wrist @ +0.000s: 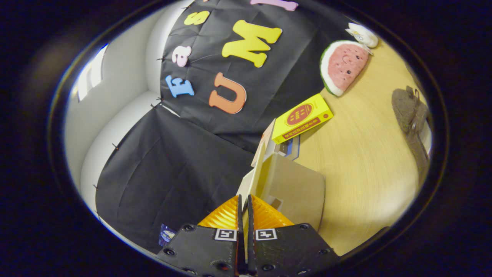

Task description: Open the storage box then place both shoes into the box .Put the left shoe in first, then the right shoe, with the right side of both shoes facing outward in a uniform manner.

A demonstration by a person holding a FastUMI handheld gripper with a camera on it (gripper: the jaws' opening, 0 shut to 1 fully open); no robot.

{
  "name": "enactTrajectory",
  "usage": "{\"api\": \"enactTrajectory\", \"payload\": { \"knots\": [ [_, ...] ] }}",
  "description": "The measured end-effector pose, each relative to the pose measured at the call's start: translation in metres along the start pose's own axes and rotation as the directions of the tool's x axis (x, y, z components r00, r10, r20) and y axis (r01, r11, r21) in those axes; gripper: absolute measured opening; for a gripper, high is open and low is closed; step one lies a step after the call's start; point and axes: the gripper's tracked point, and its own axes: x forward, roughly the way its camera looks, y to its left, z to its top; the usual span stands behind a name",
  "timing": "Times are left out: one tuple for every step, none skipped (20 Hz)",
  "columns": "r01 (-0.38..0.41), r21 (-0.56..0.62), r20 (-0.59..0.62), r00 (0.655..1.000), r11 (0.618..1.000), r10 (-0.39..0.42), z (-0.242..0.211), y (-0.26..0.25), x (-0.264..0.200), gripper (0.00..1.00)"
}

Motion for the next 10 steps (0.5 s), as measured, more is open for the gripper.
{"api": "enactTrajectory", "payload": {
  "knots": [
    [-0.001, -0.024, 0.003, 1.0, 1.0, 0.001, 0.001, 0.009, 0.001, 0.03],
    [-0.008, -0.043, 0.002, 1.0, 0.999, 0.008, 0.004, 0.019, 0.006, 0.0],
    [-0.019, -0.06, 0.003, 1.0, 0.998, 0.019, 0.006, 0.032, 0.005, 0.0],
    [-0.034, -0.078, 0.005, 0.999, 0.996, 0.035, 0.01, 0.046, 0.004, 0.0],
    [-0.05, -0.098, 0.003, 0.999, 0.994, 0.05, 0.012, 0.061, 0.004, 0.0],
    [-0.063, -0.125, 0.0, 0.998, 0.99, 0.063, 0.014, 0.077, 0.006, 0.0],
    [-0.07, -0.155, -0.007, 0.998, 0.985, 0.069, 0.014, 0.091, 0.008, 0.0],
    [-0.077, -0.183, -0.014, 0.997, 0.98, 0.076, 0.013, 0.106, 0.013, 0.0],
    [-0.085, -0.213, -0.02, 0.996, 0.973, 0.083, 0.012, 0.122, 0.02, 0.0],
    [-0.091, -0.248, -0.024, 0.996, 0.965, 0.088, 0.012, 0.136, 0.029, 0.0]
  ]
}}
